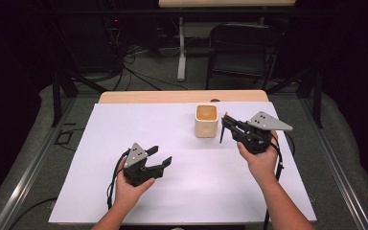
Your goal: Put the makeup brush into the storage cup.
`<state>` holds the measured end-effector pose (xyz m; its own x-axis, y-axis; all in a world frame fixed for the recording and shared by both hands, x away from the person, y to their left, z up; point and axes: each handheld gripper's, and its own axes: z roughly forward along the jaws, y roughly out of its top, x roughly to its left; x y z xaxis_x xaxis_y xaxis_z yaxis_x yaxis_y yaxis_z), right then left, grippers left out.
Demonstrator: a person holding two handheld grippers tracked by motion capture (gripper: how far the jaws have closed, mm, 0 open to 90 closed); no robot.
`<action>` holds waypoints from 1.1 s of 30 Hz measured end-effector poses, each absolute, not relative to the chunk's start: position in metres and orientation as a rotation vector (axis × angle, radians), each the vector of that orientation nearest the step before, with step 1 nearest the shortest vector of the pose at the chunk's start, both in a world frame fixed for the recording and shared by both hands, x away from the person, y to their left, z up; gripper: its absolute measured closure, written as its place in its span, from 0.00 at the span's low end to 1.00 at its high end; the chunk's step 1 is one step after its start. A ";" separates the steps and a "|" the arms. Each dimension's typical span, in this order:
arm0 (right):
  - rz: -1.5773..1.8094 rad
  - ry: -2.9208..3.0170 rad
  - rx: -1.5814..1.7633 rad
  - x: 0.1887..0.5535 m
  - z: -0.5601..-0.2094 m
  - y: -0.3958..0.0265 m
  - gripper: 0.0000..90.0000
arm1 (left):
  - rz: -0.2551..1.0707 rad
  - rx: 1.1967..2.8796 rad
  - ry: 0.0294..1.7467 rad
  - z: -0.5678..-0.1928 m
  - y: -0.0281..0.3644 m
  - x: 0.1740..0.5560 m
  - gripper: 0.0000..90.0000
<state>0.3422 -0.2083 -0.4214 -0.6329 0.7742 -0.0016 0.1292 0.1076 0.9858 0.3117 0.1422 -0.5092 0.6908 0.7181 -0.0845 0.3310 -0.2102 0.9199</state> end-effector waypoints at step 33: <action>1.549 1.882 0.863 0.375 -0.393 -0.193 0.93 | 0.426 1.799 0.847 -0.510 0.146 0.315 0.37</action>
<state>0.3749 -0.1931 -0.3932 -0.6432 0.7655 -0.0142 0.1332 0.1301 0.9825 0.3146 0.1458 -0.5099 0.6856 0.7204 -0.1049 0.3458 -0.1954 0.9177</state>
